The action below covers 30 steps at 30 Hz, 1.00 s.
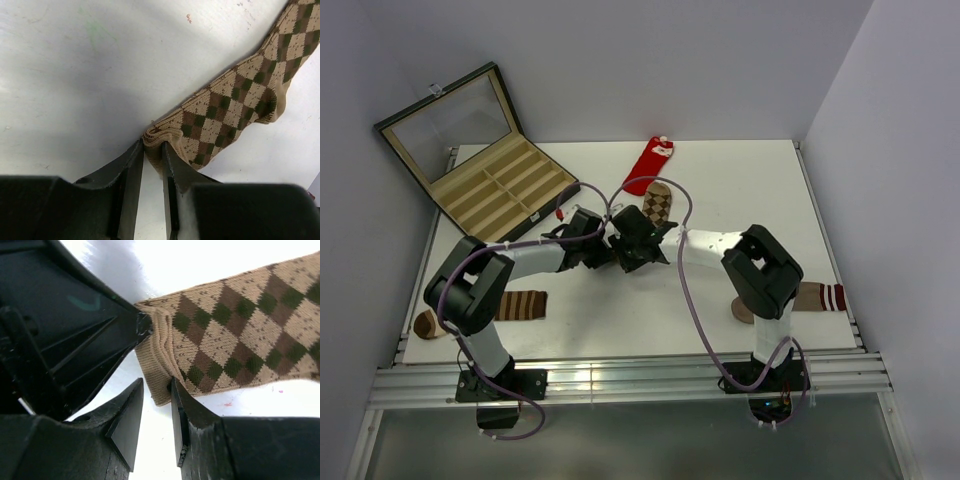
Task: Roll the socks
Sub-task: Roll the sock at the center of the board.
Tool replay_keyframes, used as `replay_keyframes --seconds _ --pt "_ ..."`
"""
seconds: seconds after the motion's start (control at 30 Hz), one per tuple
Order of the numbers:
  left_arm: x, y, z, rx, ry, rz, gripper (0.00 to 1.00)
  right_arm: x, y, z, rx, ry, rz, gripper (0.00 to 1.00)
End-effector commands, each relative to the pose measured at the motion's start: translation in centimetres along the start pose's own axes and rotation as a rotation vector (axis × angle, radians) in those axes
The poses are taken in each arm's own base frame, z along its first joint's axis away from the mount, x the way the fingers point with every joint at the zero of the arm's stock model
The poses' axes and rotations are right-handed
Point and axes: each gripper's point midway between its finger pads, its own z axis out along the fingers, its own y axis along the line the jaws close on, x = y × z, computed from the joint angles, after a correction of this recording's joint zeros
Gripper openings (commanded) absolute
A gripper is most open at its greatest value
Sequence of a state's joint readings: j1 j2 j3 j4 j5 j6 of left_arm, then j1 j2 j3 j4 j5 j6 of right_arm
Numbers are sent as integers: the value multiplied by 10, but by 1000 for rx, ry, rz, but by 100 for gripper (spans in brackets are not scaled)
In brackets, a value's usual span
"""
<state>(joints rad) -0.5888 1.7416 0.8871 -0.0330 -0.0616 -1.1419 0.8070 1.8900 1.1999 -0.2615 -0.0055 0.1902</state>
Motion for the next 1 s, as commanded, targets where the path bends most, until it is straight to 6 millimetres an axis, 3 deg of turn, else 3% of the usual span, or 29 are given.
replay_keyframes --seconds 0.0,0.23,0.47,0.73,0.83,0.97 --pt "11 48 -4 -165 10 11 28 32 -13 10 114 112 -63 37" --pt "3 49 -14 -156 -44 -73 29 55 -16 18 143 187 -92 37" --pt "-24 49 -46 -112 -179 -166 35 61 -20 21 165 222 -105 36" --pt "-22 57 -61 -94 -166 -150 37 69 -27 27 238 272 -150 34" --pt "-22 60 -64 -97 -169 -130 37 76 -28 30 264 301 -172 29" --pt "-22 61 -69 -87 -170 -112 37 75 -27 32 273 320 -182 1"
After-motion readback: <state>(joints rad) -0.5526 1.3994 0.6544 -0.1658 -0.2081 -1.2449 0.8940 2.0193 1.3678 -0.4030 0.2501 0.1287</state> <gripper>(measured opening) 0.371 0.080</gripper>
